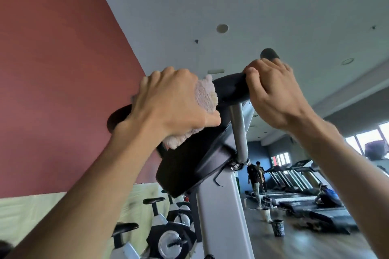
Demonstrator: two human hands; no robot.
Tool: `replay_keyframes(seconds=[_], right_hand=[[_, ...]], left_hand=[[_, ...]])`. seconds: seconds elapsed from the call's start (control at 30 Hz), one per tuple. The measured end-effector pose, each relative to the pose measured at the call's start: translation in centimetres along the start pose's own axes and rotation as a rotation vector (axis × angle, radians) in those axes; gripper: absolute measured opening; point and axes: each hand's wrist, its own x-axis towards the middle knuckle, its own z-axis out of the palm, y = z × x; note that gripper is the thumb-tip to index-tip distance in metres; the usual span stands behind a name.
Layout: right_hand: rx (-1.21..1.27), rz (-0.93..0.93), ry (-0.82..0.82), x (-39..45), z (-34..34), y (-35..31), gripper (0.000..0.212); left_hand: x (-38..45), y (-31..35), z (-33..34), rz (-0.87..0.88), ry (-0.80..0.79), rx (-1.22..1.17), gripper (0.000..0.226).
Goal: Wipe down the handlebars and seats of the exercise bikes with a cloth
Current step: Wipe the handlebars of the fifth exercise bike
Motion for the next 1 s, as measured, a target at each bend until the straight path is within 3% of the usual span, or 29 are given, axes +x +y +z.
replay_keyframes(seconds=[0.1,0.27,0.43,0.63,0.8,0.9,1.0], right_hand=[[0.09,0.052,-0.063,0.3,-0.9,-0.4,0.04],[0.167,0.095,-0.304,2.2,-3.1,-0.7,0.023],[0.175,0.197,-0.546,4.1,-4.8,-1.2,0.025],[0.246,0.236,-0.818,6.2,-7.6,-0.7,0.031],[0.232,0.437,-0.825,10.3,-9.7,3.4,0.051],[0.193,0.484,-0.863,12.8,-9.4,5.6,0.06],[0.157,0.395,-0.992,14.2,-9.0,7.3,0.066]], left_hand=[[0.7,-0.3,-0.1,-0.056,-0.066,0.019,0.057],[2.3,-0.8,-1.0,-0.086,-0.207,-0.033,0.059],[4.0,-1.9,-2.7,-0.211,-0.377,-0.302,0.047],[6.7,-4.0,-4.4,-0.475,-0.696,-0.64,0.043],[11.8,-1.9,-2.8,-0.553,-0.772,-0.88,0.058],[14.0,3.3,-0.2,-0.539,-0.839,-1.052,0.066],[14.5,7.7,1.9,-0.332,-0.902,-0.766,0.072]])
